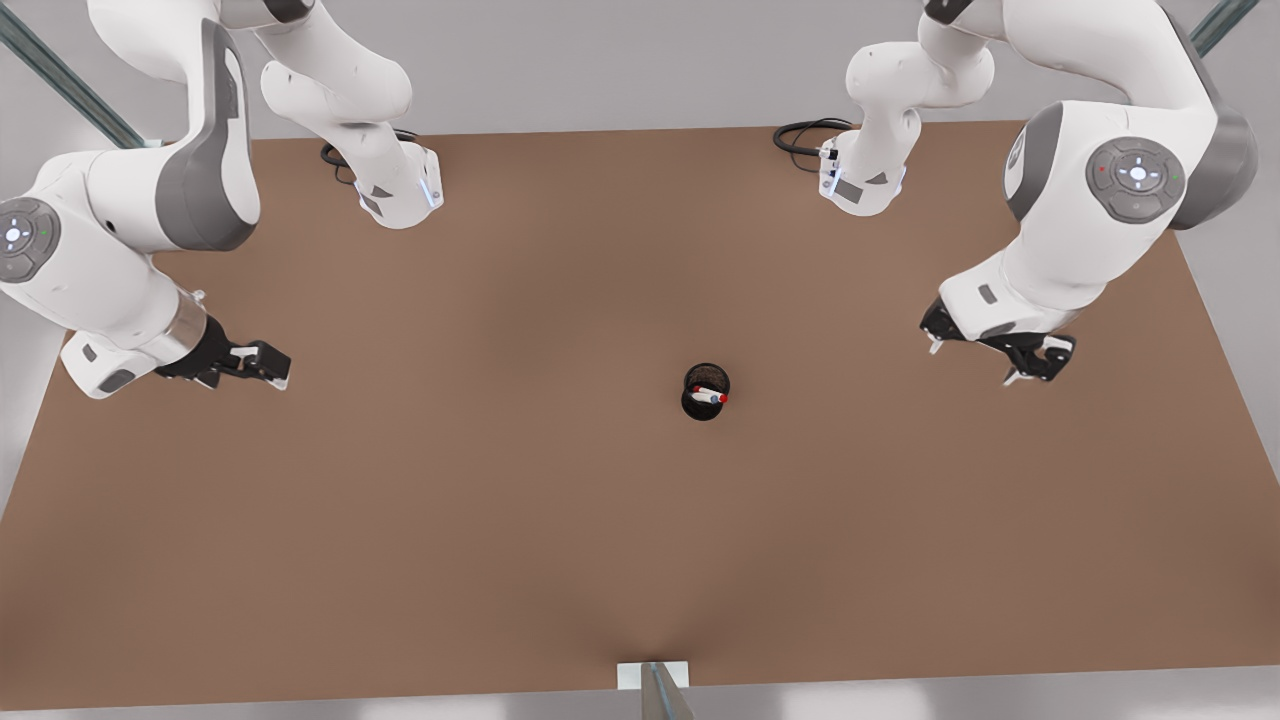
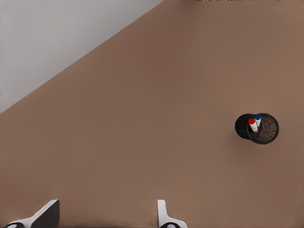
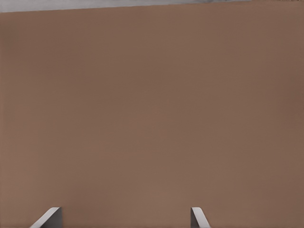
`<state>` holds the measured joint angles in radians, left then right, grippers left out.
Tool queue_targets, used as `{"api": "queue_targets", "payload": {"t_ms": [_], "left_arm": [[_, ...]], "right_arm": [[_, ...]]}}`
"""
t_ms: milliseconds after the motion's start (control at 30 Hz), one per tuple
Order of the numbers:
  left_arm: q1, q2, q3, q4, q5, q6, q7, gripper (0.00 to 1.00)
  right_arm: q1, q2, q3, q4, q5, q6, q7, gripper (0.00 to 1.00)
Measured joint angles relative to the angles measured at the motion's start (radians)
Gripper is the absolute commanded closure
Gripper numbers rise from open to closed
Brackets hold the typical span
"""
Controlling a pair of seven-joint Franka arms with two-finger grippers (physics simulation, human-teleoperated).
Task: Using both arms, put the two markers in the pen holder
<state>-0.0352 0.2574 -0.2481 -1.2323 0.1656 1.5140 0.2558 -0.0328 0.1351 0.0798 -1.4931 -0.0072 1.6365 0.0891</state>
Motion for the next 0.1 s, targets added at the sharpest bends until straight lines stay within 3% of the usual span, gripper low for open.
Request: {"api": "queue_targets", "payload": {"t_ms": [100], "left_arm": [[-0.001,0.003,0.0,0.0,0.004,-0.007,-0.115,0.0]], "right_arm": [[0.0,0.0,0.0,0.0,0.0,0.004,-0.005,0.0]]}}
